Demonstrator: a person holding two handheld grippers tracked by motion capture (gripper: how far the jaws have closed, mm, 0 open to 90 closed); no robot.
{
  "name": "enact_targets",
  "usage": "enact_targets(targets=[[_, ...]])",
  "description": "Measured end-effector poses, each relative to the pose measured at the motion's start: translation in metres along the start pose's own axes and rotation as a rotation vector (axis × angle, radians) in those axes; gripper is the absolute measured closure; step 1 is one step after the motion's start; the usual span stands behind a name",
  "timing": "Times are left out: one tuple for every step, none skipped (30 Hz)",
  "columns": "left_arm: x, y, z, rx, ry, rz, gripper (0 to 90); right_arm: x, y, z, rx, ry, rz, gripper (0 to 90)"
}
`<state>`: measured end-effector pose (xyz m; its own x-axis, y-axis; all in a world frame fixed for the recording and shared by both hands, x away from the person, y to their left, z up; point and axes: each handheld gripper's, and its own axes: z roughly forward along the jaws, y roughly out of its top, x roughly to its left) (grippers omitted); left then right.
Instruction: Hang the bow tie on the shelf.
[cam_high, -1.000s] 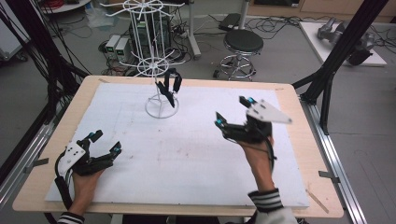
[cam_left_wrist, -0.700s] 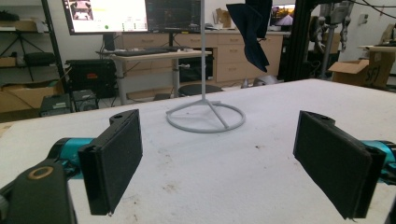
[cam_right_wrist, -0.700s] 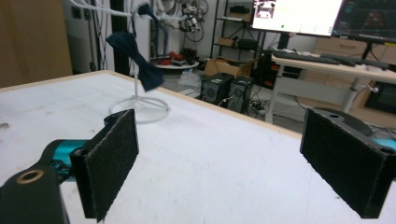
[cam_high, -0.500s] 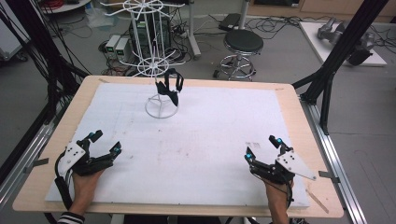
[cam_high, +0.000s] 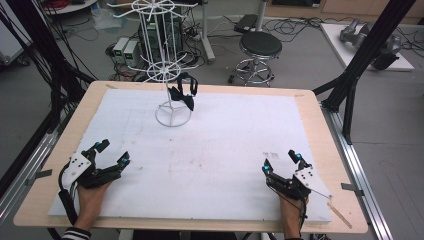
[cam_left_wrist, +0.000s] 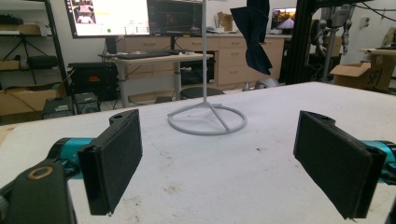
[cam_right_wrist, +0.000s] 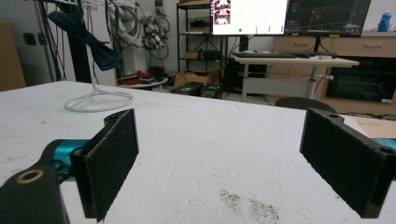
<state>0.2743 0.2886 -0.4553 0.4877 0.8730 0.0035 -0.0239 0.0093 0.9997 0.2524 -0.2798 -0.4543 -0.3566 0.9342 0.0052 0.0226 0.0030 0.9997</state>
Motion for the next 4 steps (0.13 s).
enact_targets(targets=[[0.0001,0.0,0.0,0.0,0.0,0.0,15.9,0.0001,-0.0001,0.0,0.002,-0.001,0.002,10.7],[0.0002,0.0,-0.0002,0.001,0.0,0.001,15.9,0.0,-0.0001,0.0001,0.002,0.0,0.003,10.7],[0.0001,-0.0001,-0.0003,-0.001,0.0,0.0,15.9,0.0,-0.0002,0.0003,0.003,-0.001,0.002,10.7],[0.0001,-0.0001,-0.0004,-0.003,0.0,0.001,15.9,-0.0001,-0.0001,0.0004,0.003,-0.002,-0.002,10.7]])
